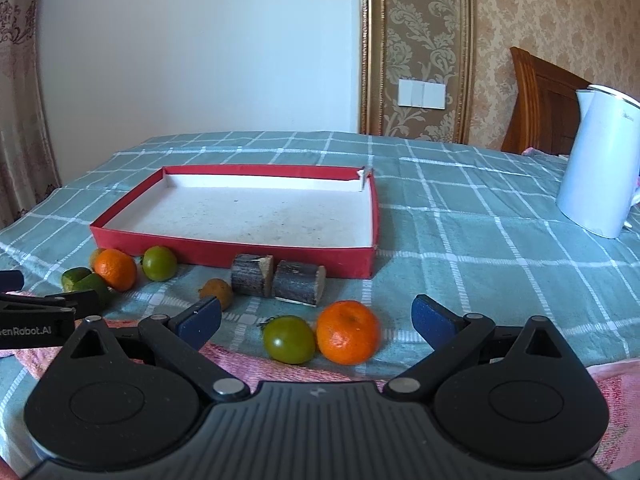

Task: Organize fruits
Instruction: 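Move the right gripper toward the orange beside the green tomato, then close the right gripper on the orange and lift it, then carry the orange into the red tray and open the right gripper while the left gripper grasps a cucumber piece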

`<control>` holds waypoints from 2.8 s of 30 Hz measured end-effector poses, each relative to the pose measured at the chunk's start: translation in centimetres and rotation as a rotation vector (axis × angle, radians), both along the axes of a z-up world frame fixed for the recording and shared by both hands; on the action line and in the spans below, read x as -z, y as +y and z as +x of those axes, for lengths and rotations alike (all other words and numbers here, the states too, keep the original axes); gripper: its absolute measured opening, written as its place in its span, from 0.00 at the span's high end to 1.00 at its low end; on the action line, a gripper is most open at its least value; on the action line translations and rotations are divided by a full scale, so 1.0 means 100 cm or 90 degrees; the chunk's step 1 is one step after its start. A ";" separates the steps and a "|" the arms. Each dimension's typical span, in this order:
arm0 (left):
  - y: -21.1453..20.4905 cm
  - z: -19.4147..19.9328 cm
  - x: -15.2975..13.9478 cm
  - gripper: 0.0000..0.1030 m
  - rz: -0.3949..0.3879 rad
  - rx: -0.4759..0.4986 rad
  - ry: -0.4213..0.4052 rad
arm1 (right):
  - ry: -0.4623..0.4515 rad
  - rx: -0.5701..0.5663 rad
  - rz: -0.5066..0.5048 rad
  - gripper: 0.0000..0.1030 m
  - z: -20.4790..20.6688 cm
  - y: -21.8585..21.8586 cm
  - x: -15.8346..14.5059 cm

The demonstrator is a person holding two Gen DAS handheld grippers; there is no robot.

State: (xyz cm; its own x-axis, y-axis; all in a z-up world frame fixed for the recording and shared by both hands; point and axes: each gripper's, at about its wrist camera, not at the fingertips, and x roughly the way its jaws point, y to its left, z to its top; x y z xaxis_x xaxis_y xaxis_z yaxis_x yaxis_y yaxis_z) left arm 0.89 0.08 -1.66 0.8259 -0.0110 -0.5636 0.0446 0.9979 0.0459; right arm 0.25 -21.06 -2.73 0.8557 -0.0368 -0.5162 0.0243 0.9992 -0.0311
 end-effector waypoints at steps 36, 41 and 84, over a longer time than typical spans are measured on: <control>0.025 0.004 0.016 0.00 -0.028 -0.018 0.015 | 0.066 -0.067 -0.092 0.34 0.032 -0.028 0.026; 0.032 0.001 0.020 0.00 -0.025 -0.023 0.014 | 0.082 -0.073 -0.027 0.33 0.047 -0.041 0.029; -0.001 0.010 0.026 0.14 -0.022 0.168 -0.004 | 0.004 -0.040 0.148 0.57 0.030 -0.068 0.036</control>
